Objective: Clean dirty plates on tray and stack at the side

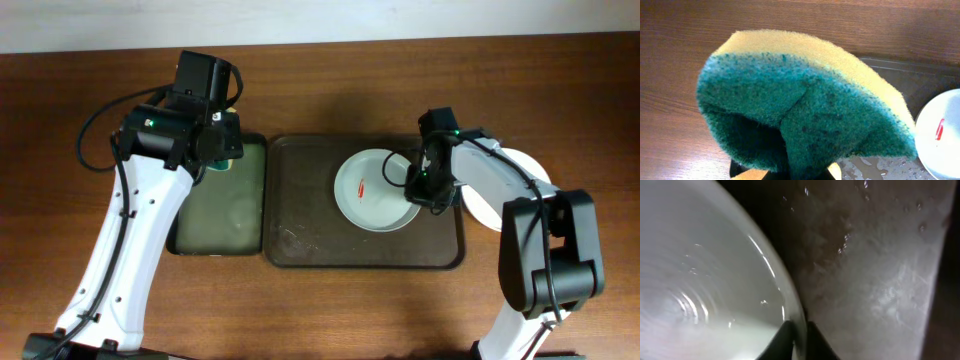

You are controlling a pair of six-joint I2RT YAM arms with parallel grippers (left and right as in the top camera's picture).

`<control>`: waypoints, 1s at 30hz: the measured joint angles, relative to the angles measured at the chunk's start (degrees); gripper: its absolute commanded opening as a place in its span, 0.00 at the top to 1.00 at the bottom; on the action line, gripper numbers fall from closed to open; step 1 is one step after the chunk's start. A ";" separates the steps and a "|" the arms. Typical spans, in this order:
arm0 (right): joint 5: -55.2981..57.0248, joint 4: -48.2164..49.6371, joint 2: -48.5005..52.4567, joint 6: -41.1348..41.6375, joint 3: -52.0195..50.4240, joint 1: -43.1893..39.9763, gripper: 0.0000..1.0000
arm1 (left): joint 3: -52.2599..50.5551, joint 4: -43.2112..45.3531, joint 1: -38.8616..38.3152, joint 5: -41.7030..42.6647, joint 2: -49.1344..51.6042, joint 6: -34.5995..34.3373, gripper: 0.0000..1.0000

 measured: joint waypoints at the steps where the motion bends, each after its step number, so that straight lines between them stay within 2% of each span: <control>1: -0.50 0.24 -0.15 0.09 0.00 -0.15 0.96 | 0.00 0.07 0.00 0.00 0.00 0.00 1.00; 8: -9.27 1.81 -0.22 -4.35 0.00 -0.79 0.96 | 0.00 0.15 0.00 0.22 0.00 0.00 1.00; 16: -13.86 0.83 -0.22 -9.44 -0.04 -0.81 0.95 | 0.09 2.89 0.00 7.78 1.57 2.86 1.00; 18: -14.16 0.59 -0.22 -9.88 -0.04 -0.81 0.89 | 1.20 1.16 0.00 9.49 3.96 3.26 1.00; 23: -14.62 1.25 -0.22 -10.25 -0.09 -0.81 0.56 | 10.27 -5.99 0.00 19.19 12.90 5.99 1.00; 28: -14.78 0.85 -0.22 -10.40 -0.09 -0.81 0.56 | 14.84 -7.45 -0.13 30.91 17.94 7.96 1.00; 29: -14.78 0.61 -0.22 -10.38 -0.09 -0.81 0.60 | 14.93 -7.65 -0.26 32.09 18.80 8.04 1.00; 30: -14.78 0.46 -0.22 -10.36 -0.09 -0.81 0.67 | 14.95 -7.85 -0.57 33.07 19.71 8.11 1.00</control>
